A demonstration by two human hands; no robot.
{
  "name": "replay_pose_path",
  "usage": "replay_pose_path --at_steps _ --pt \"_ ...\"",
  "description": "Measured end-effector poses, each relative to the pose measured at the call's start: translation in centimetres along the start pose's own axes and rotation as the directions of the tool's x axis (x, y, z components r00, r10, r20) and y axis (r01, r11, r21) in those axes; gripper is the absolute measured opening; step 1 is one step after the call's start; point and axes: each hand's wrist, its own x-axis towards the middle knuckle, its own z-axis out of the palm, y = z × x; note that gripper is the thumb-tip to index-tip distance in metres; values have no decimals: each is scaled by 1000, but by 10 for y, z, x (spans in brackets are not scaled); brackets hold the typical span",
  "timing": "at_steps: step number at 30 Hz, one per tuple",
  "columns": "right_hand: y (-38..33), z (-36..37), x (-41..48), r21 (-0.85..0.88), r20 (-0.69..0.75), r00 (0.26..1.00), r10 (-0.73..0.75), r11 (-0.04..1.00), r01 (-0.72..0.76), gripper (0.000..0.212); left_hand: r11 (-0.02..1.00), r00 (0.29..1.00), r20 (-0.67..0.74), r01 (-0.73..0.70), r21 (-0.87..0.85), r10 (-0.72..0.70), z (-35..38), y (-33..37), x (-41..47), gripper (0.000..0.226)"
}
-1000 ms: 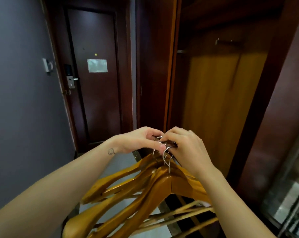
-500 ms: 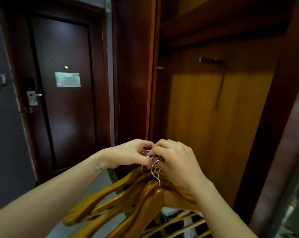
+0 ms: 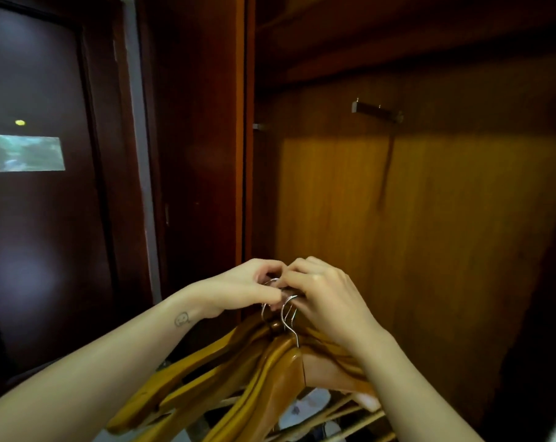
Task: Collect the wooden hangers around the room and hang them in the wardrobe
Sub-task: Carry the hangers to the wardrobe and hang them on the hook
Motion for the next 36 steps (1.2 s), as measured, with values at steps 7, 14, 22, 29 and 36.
replay_pose_path --at_steps 7,14,22,29,36 --pt "15 18 51 -70 60 993 99 993 -94 23 997 990 121 -59 -56 65 -54 -23 46 30" --pt "28 33 74 -45 84 977 198 980 -194 25 993 965 242 -82 -80 100 -83 -35 87 42" --pt "66 39 86 12 122 957 262 964 -265 17 969 918 339 -142 -201 204 -84 -49 133 21" --pt "116 32 93 80 177 945 276 953 -293 22 924 883 394 -103 -368 256 -83 -60 191 35" --pt "182 23 100 232 70 924 376 895 -382 41 869 877 391 -57 -491 279 -78 -59 261 47"
